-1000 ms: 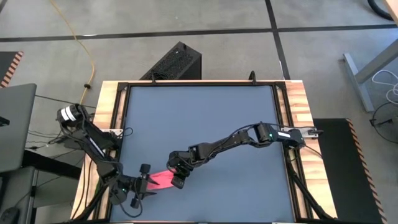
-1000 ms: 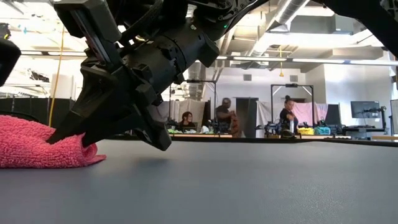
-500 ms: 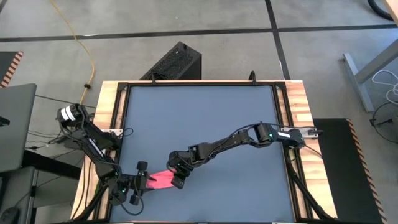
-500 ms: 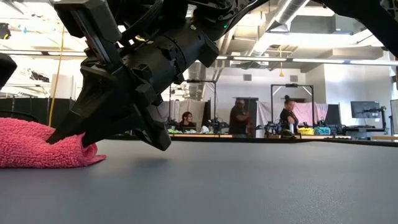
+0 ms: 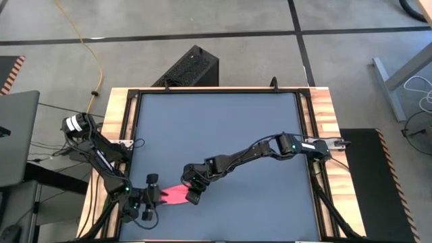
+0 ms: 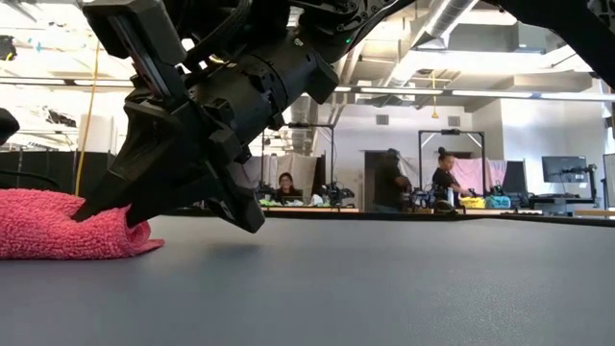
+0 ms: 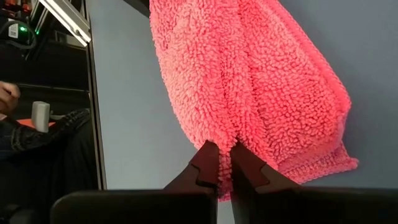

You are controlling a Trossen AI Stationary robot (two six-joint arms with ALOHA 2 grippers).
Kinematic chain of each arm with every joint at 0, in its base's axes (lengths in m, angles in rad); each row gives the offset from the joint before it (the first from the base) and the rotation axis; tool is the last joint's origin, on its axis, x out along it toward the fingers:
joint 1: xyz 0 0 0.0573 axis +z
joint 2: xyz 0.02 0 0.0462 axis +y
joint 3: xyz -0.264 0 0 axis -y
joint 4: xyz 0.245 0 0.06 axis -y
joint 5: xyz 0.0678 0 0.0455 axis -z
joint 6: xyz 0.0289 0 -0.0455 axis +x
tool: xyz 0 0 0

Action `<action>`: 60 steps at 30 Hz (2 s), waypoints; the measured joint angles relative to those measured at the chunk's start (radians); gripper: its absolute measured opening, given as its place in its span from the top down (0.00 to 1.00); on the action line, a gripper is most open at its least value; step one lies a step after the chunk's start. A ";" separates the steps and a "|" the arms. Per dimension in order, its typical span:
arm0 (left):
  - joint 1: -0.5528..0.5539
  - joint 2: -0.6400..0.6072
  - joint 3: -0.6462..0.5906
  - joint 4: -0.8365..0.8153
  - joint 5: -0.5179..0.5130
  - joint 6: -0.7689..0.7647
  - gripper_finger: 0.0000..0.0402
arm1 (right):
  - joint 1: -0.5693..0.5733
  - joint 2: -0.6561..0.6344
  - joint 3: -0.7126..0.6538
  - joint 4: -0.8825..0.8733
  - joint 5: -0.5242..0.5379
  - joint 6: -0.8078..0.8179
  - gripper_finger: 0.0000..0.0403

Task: Roll towel into tight, uniform cylinder
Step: Roll the red towel

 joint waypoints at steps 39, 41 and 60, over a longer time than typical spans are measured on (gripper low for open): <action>0.011 -0.272 -0.401 0.382 0.187 -0.376 0.99 | -0.046 -0.001 0.002 0.025 0.177 0.235 0.91; 0.011 -0.272 -0.401 0.382 0.171 -0.375 0.97 | -0.046 -0.002 0.002 0.021 0.187 0.235 0.91; 0.010 -0.540 -0.406 0.245 0.259 -0.334 0.79 | -0.043 0.014 0.002 -0.046 0.283 0.236 0.90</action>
